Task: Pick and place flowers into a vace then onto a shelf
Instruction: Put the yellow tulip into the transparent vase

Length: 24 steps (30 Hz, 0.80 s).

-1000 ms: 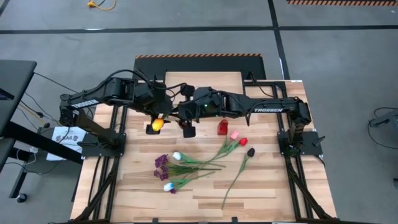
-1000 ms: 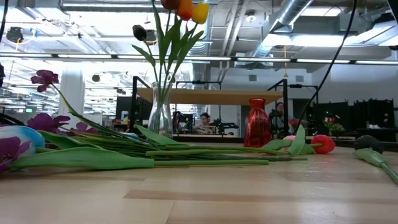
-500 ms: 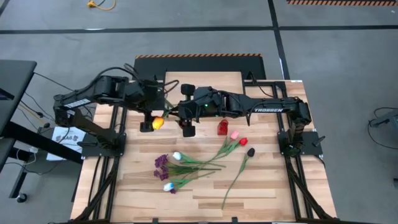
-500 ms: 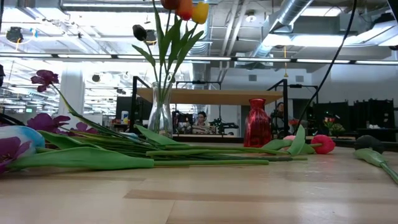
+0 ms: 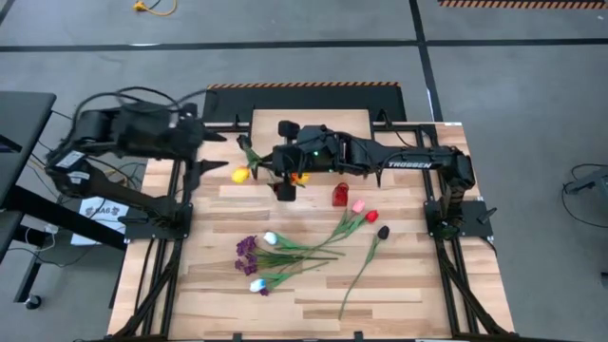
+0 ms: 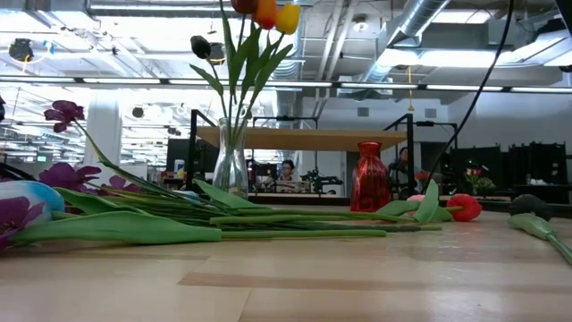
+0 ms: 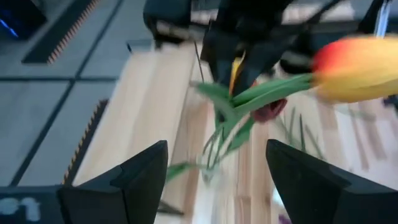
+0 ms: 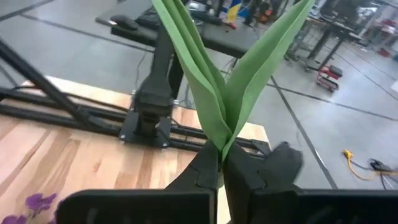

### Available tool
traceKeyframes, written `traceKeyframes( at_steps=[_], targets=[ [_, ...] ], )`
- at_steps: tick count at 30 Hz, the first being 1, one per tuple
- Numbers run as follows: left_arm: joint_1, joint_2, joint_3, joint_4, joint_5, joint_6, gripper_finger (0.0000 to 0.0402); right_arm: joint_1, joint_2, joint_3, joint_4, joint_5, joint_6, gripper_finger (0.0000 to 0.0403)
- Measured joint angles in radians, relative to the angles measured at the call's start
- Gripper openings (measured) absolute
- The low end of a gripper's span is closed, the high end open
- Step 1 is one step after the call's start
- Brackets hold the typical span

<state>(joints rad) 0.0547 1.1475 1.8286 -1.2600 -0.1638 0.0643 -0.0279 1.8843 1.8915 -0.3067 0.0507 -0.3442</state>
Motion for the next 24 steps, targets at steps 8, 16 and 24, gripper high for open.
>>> traceKeyframes(
  at_steps=[8, 16, 24],
  targets=[
    [-0.041, -0.094, -0.073, 0.066, -0.002, -0.023, 0.0261, -0.034, 0.000, 0.000, 0.012, -0.001, 0.069, 0.0001],
    [-0.068, -0.248, -0.315, 0.243, -0.008, -0.043, 0.0261, -0.063, 0.000, 0.000, 0.009, -0.159, 0.083, 0.0001],
    [-0.068, -0.362, -0.456, 0.374, 0.026, -0.067, 0.0261, -0.147, -0.010, -0.001, -0.028, -0.381, 0.058, 0.0001]
  ],
)
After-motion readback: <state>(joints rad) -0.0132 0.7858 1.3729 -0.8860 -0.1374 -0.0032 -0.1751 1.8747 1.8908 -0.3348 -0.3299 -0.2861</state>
